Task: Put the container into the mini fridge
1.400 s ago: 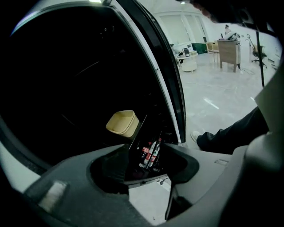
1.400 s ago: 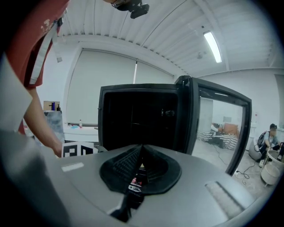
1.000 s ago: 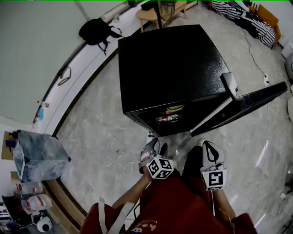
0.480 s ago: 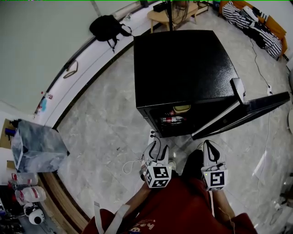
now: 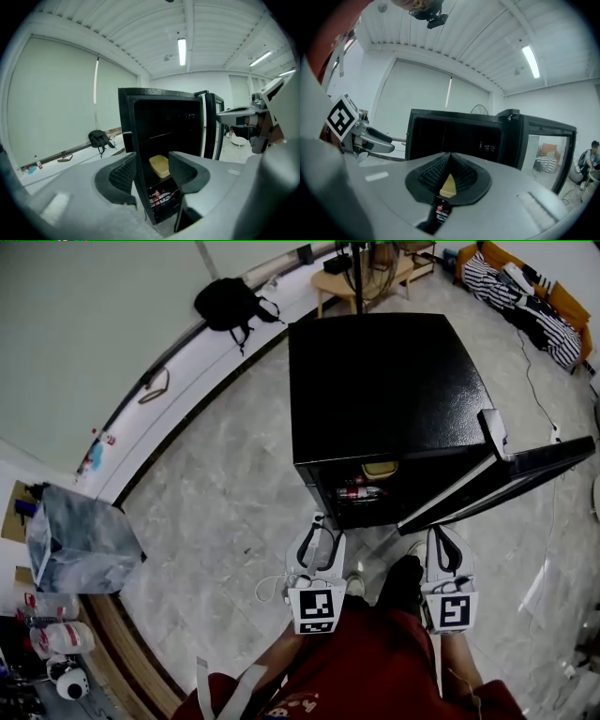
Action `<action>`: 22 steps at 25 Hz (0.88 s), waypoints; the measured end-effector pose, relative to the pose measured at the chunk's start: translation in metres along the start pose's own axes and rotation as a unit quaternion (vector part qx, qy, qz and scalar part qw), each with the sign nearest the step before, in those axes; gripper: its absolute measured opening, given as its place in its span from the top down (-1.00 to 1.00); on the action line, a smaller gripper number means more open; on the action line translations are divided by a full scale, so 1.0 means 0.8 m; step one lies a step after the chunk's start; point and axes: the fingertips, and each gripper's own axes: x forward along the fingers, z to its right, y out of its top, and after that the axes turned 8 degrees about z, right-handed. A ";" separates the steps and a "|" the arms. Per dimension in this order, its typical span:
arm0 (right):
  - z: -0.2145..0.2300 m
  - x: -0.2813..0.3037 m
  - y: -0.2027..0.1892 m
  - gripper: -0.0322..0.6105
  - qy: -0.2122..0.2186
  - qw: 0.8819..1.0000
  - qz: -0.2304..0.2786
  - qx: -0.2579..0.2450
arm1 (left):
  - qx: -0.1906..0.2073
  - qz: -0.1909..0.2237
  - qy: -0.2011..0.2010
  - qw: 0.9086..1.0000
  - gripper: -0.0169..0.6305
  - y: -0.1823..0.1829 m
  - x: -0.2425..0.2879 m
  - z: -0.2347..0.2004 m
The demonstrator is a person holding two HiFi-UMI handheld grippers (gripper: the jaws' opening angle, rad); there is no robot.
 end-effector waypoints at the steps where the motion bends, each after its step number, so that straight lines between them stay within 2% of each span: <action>1: 0.006 0.000 0.006 0.90 -0.005 1.000 0.005 0.000 | -0.002 0.017 -0.002 1.000 0.26 0.010 0.000 0.000; 4: 0.020 0.001 0.026 0.90 -0.017 1.000 0.024 0.000 | 0.001 0.055 -0.010 0.998 0.29 0.032 0.000 0.001; 11: 0.050 -0.009 0.047 0.90 -0.054 0.998 0.037 -0.010 | 0.001 0.082 -0.003 0.997 0.40 0.058 0.002 -0.002; 15: 0.049 -0.013 0.051 0.90 -0.057 0.997 0.042 -0.011 | 0.001 0.098 -0.003 0.995 0.64 0.068 -0.001 -0.003; 17: 0.047 -0.012 0.054 0.90 -0.055 0.997 0.044 -0.011 | -0.003 0.108 -0.002 0.994 0.89 0.075 -0.002 -0.003; 22: 0.038 -0.011 0.051 0.90 -0.050 0.998 0.043 -0.007 | -0.003 0.121 -0.013 0.993 0.93 0.081 -0.002 -0.001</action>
